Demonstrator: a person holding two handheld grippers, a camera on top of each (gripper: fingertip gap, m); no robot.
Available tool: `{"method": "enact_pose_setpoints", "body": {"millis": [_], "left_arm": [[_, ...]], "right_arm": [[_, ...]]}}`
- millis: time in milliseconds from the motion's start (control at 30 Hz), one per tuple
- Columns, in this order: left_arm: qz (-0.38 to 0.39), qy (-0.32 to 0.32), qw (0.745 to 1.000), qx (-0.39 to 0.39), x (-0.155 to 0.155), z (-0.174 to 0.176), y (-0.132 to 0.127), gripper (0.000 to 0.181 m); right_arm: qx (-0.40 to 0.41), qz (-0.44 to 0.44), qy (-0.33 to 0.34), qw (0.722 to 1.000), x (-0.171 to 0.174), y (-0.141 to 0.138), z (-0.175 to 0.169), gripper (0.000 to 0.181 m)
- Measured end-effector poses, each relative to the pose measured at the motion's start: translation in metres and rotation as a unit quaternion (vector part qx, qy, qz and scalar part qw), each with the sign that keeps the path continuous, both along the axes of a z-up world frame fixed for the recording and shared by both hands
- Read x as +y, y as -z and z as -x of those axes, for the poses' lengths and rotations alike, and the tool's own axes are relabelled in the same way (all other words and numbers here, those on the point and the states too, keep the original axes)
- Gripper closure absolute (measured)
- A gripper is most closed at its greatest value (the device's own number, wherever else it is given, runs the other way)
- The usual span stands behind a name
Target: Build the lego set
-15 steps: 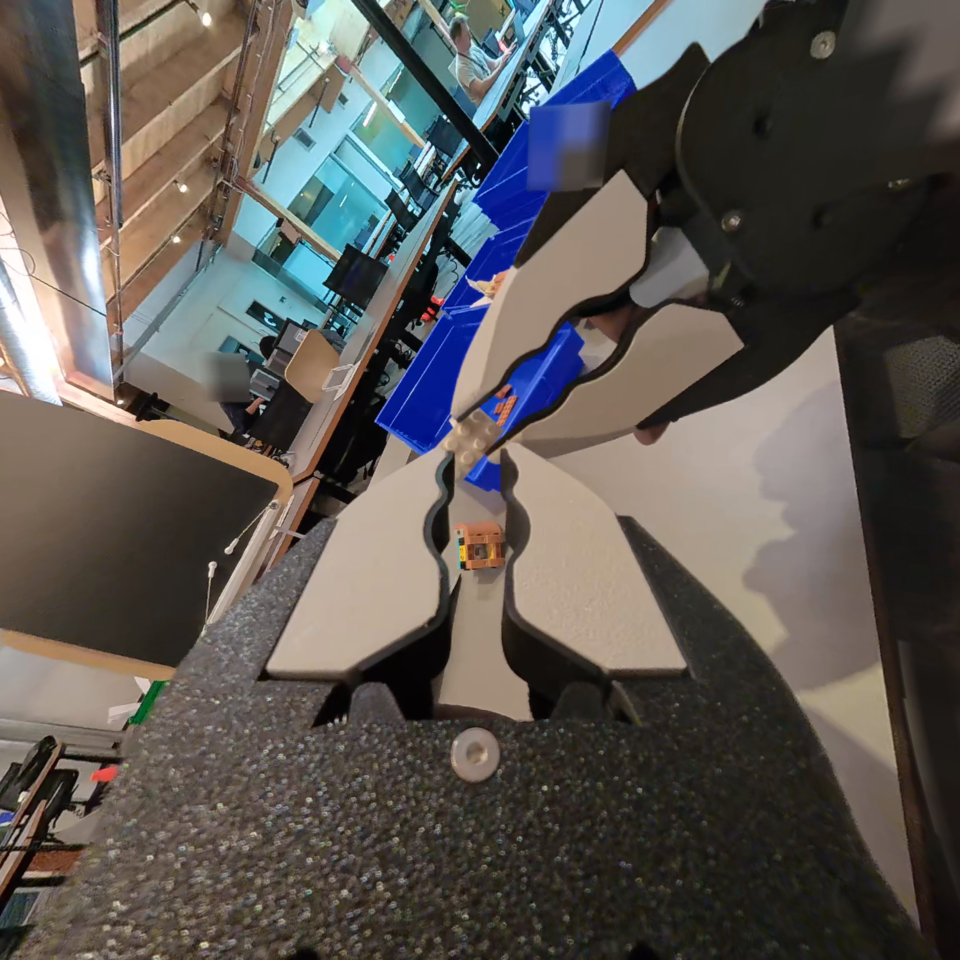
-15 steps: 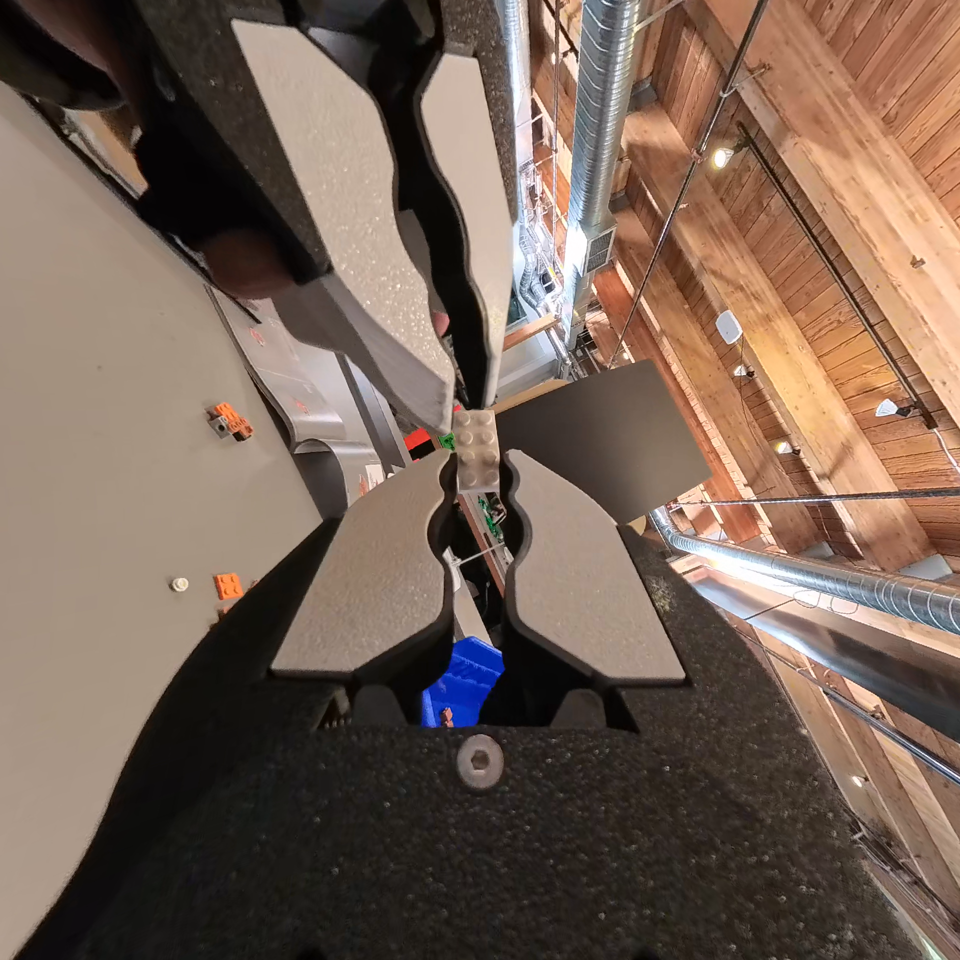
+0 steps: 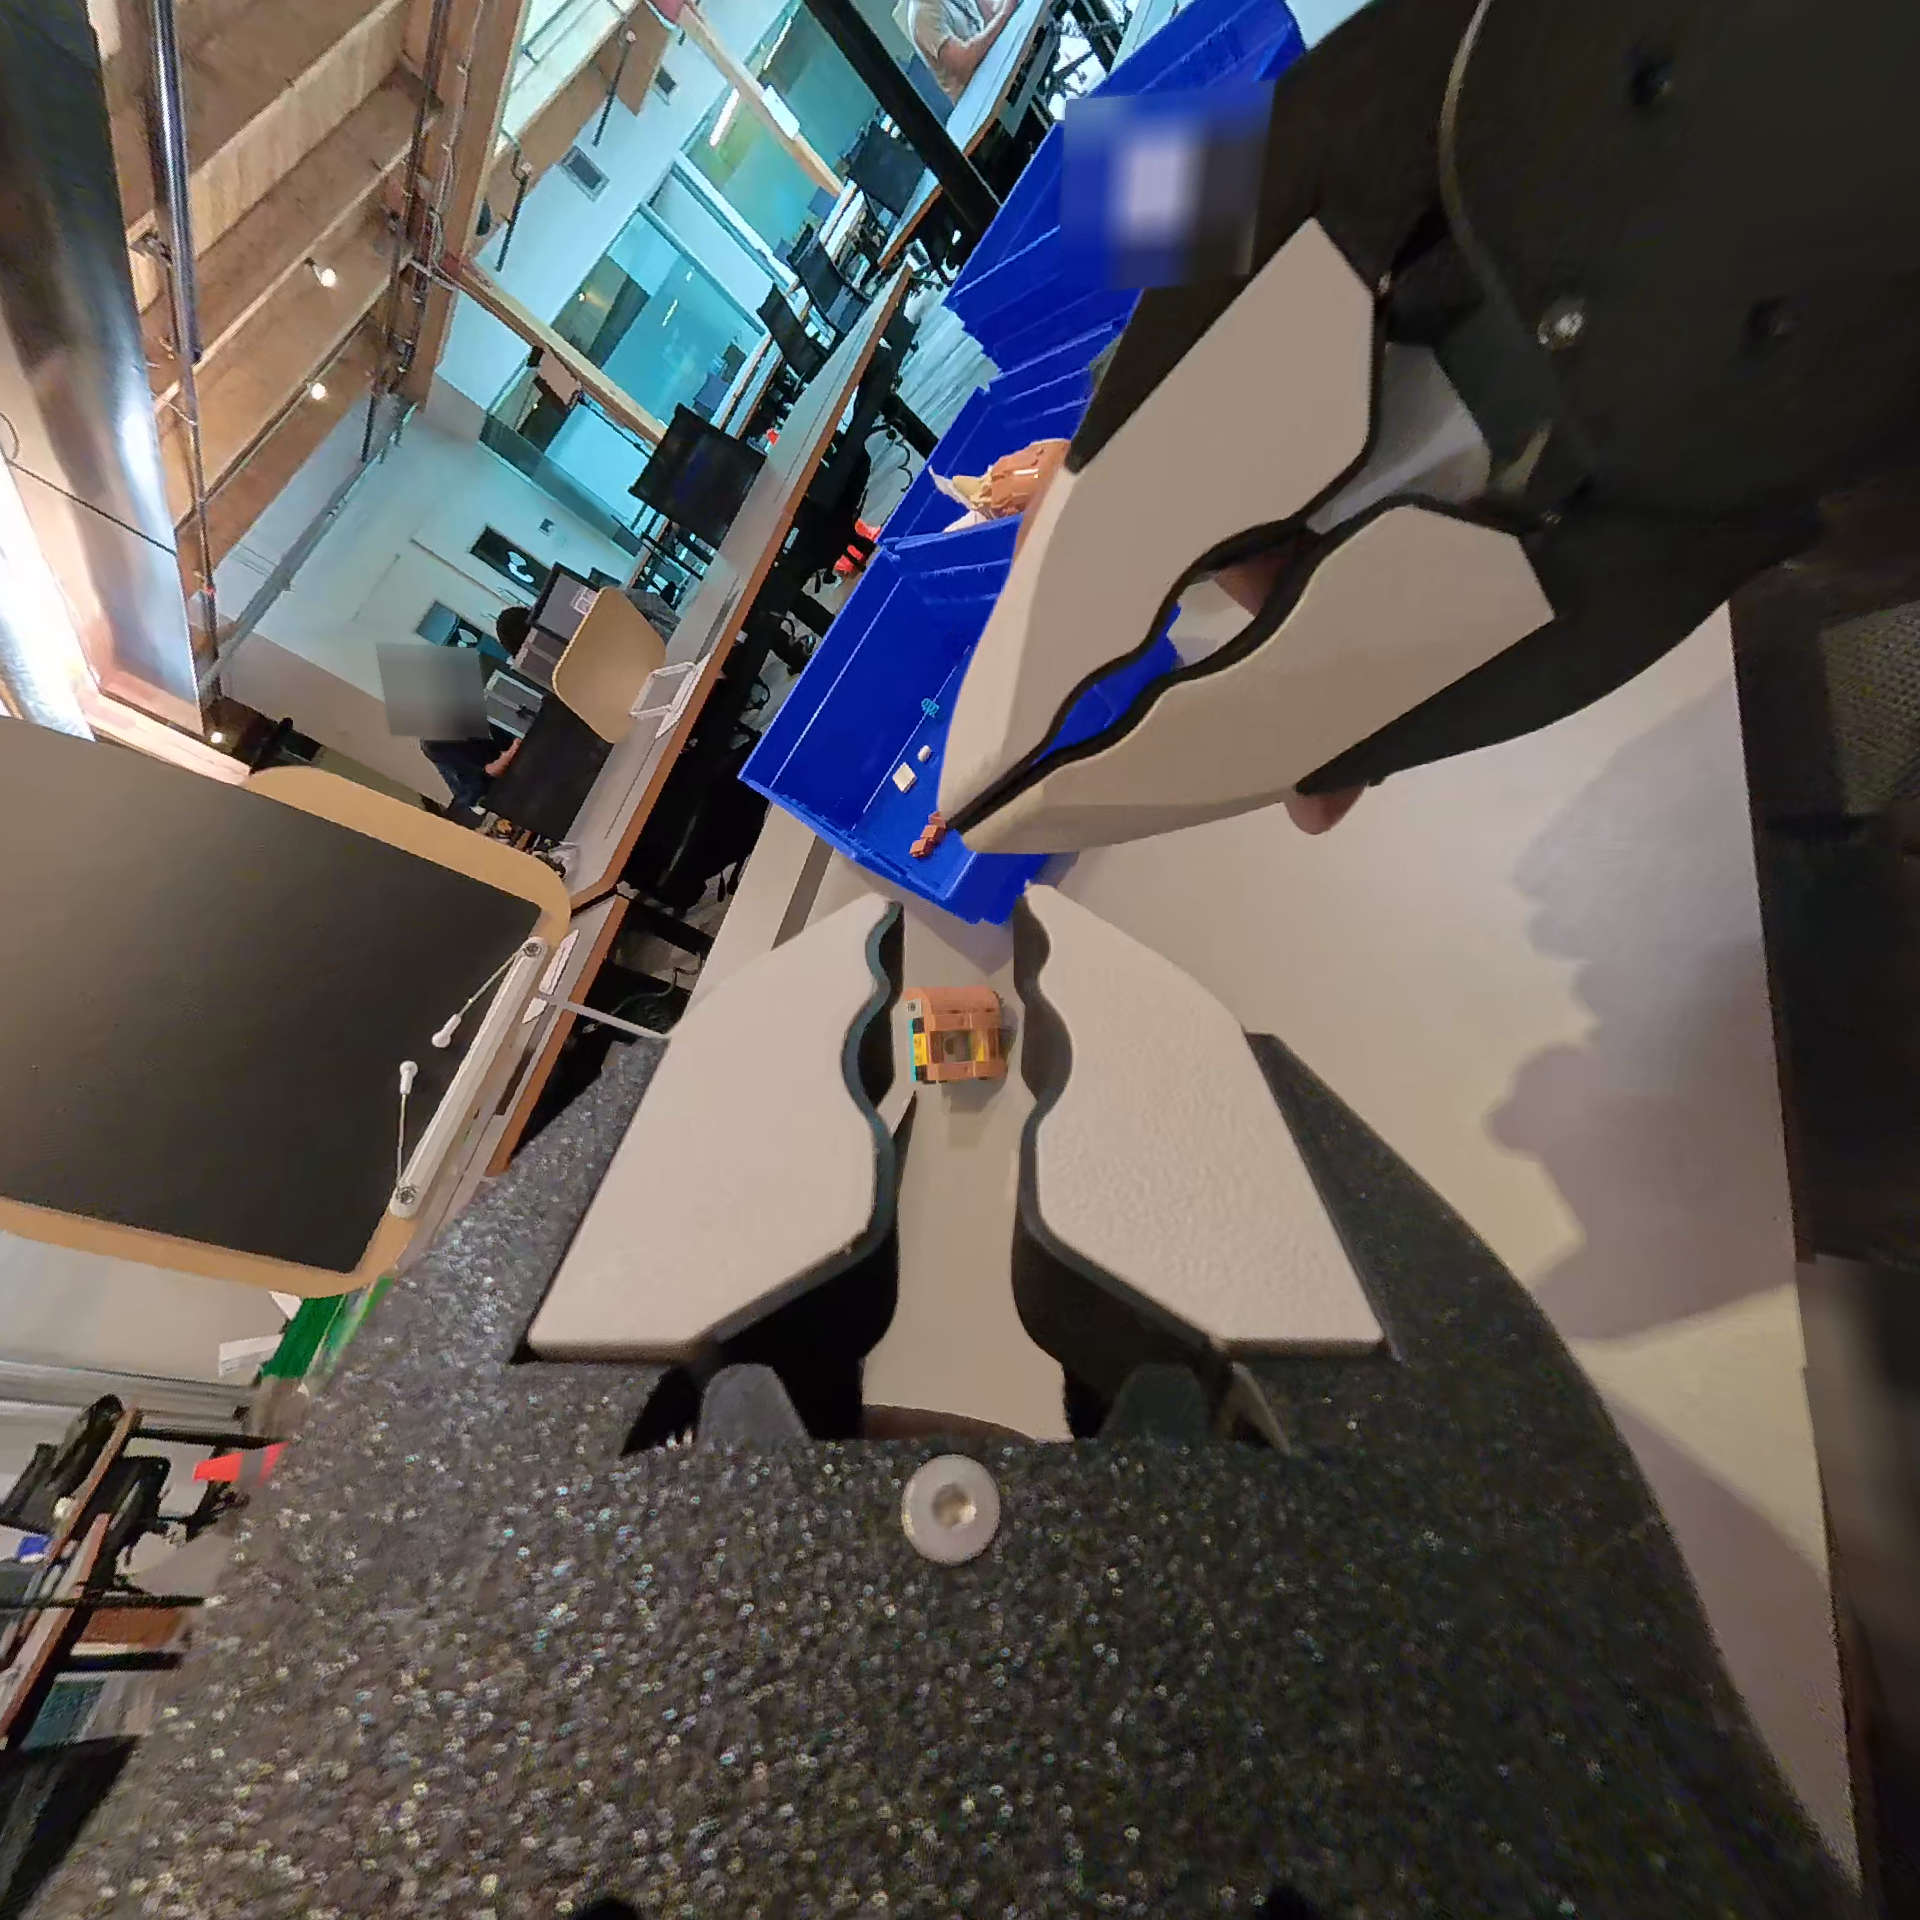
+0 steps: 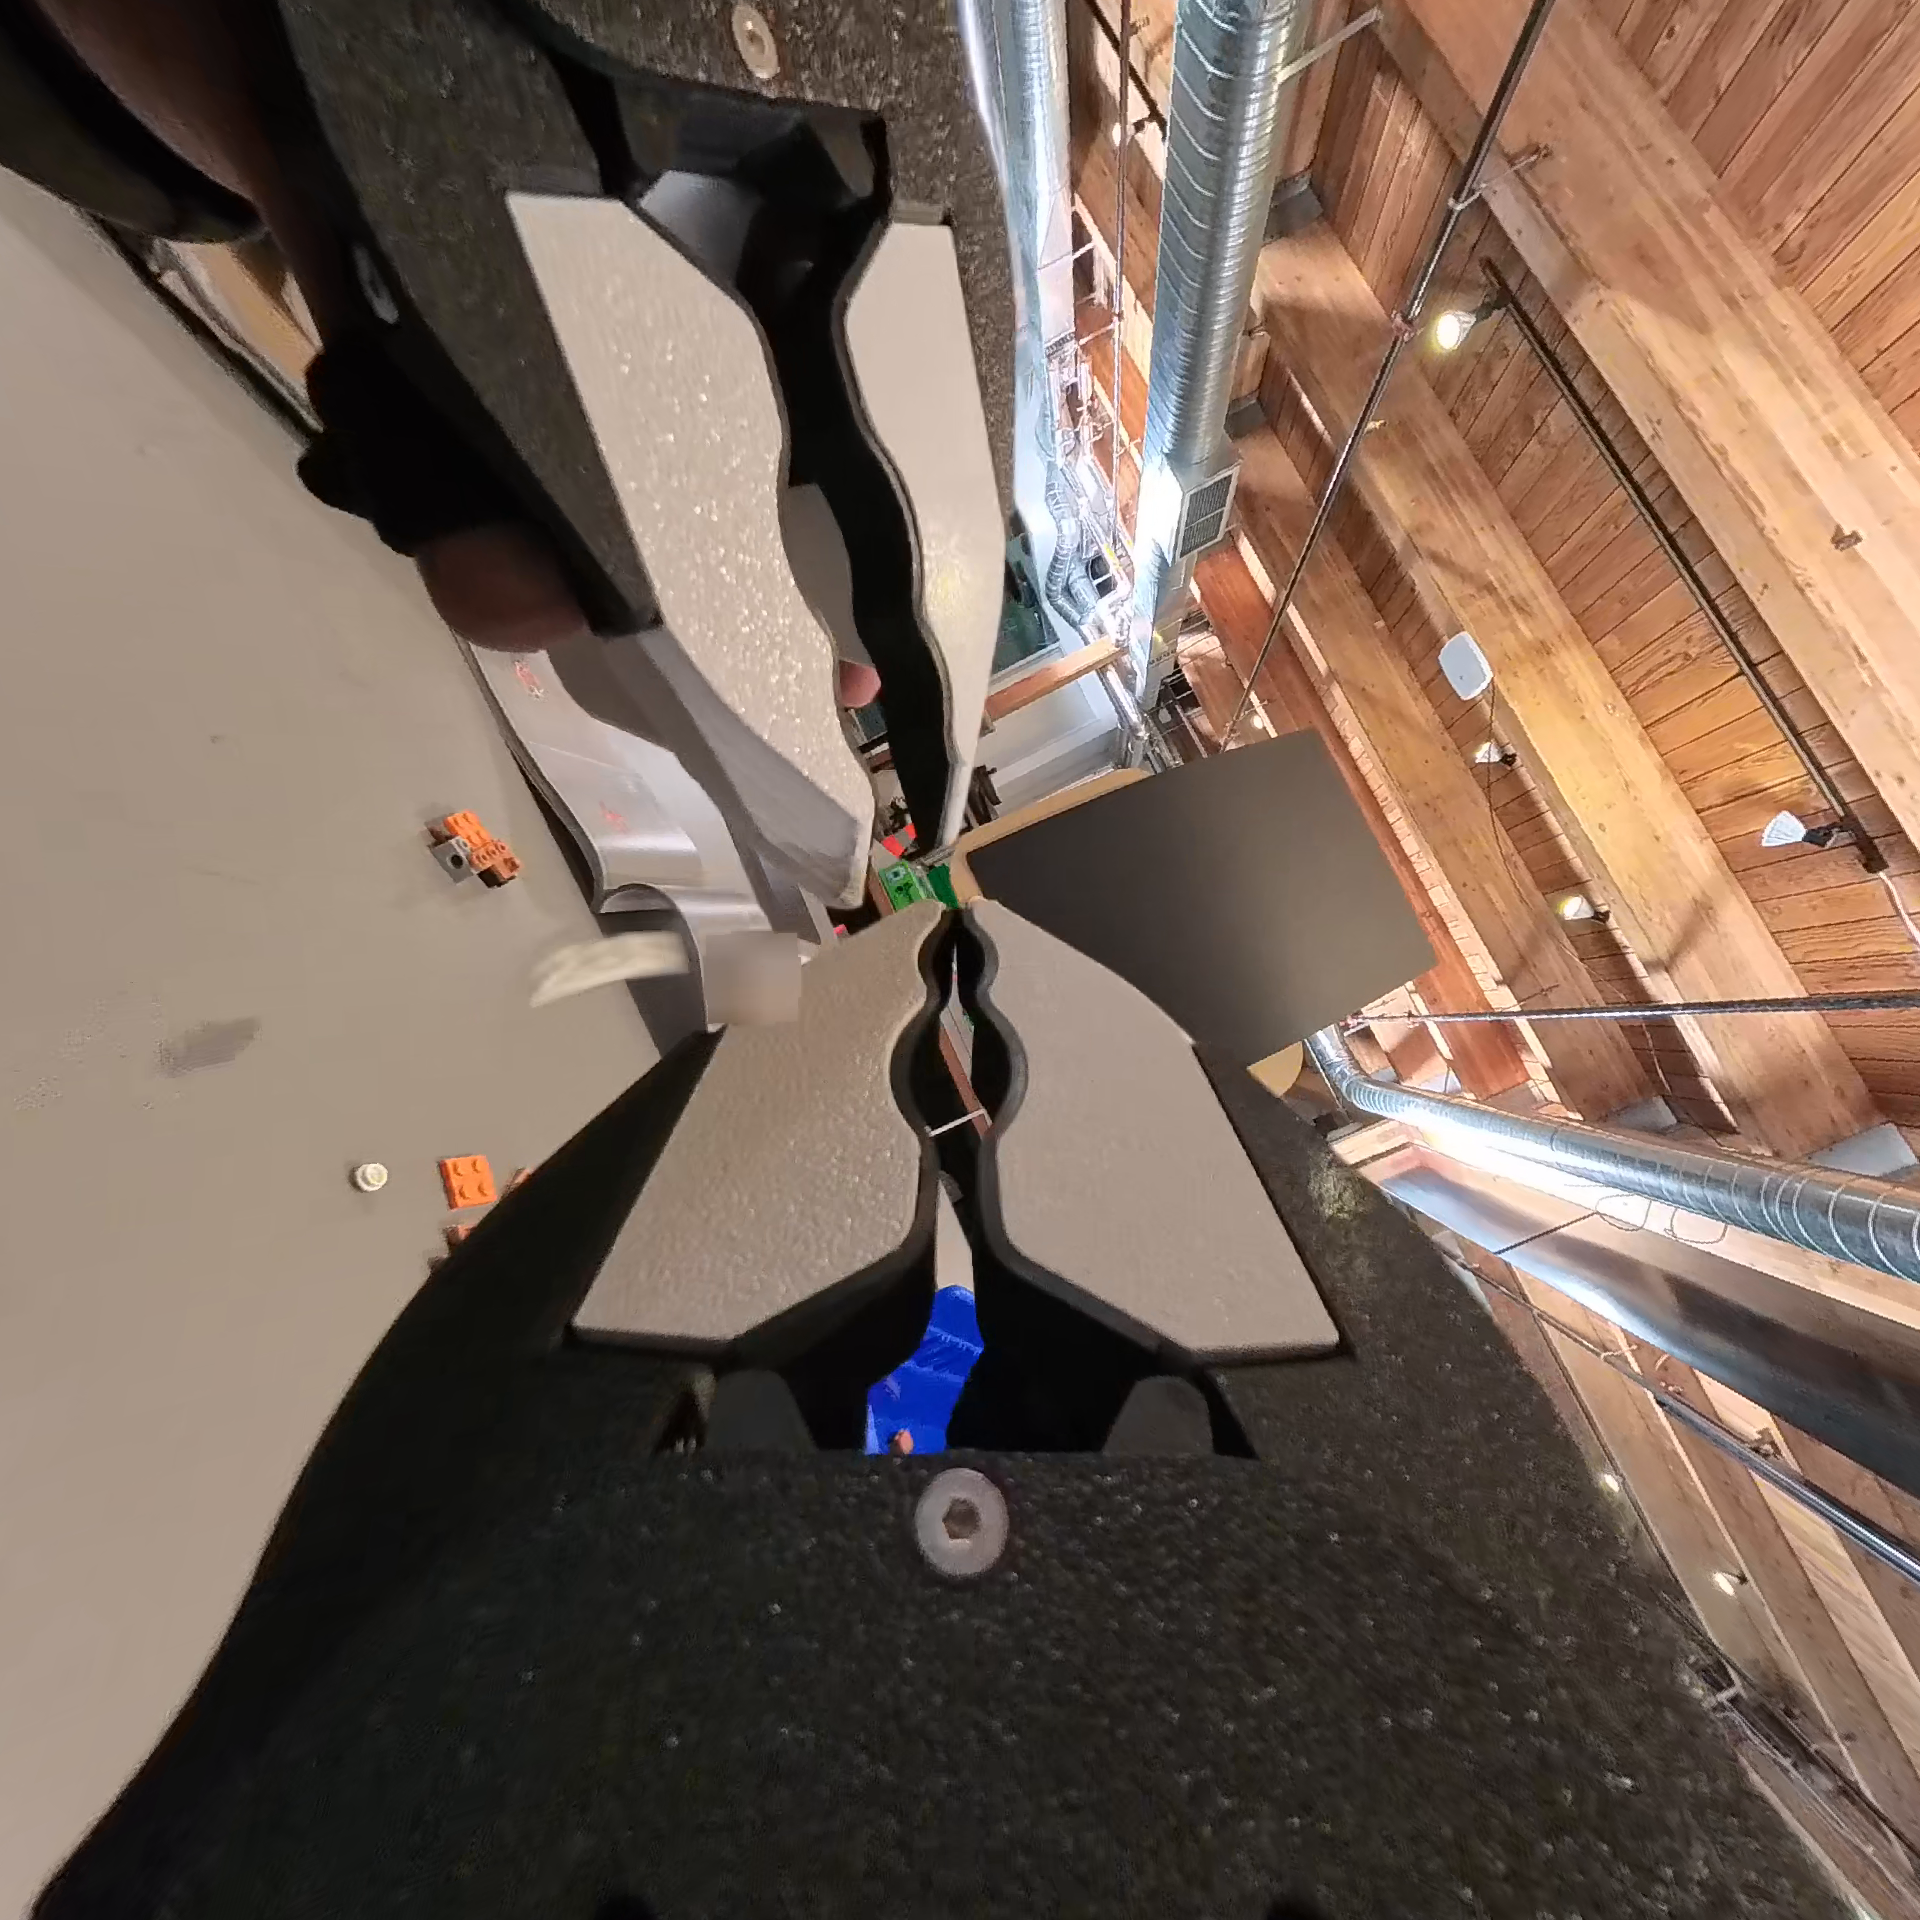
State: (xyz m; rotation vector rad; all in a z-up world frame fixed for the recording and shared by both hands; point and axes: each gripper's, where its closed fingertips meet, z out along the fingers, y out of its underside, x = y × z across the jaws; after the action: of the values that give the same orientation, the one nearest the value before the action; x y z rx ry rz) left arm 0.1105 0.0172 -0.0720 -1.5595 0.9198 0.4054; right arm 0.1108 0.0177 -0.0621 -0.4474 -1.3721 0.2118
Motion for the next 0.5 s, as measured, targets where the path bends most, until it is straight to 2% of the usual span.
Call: {"method": "enact_pose_setpoints", "body": {"millis": [133, 233, 333, 433, 500], "left_arm": [[0.026, -0.038, 0.998, -0.051, 0.007, 0.027, 0.017, 0.16], [0.033, -0.112, 0.986, -0.12, 0.011, 0.079, 0.039, 0.159], [0.033, -0.155, 0.965, -0.209, 0.005, 0.127, 0.058, 0.157], [0.069, -0.164, 0.943, -0.28, 0.003, 0.154, 0.076, 0.157], [0.113, -0.158, 0.938, -0.286, 0.007, 0.16, 0.088, 0.155]], "right_arm": [[-0.056, 0.032, 0.019, 0.998, 0.021, 0.031, 0.012, 0.181], [-0.106, 0.064, 0.042, 0.991, 0.042, 0.064, 0.017, 0.181], [-0.148, 0.099, 0.036, 0.983, 0.051, 0.092, 0.021, 0.181], [-0.203, 0.119, 0.03, 0.971, 0.056, 0.117, 0.027, 0.179], [-0.233, 0.124, 0.025, 0.964, 0.057, 0.127, 0.031, 0.176]]}}
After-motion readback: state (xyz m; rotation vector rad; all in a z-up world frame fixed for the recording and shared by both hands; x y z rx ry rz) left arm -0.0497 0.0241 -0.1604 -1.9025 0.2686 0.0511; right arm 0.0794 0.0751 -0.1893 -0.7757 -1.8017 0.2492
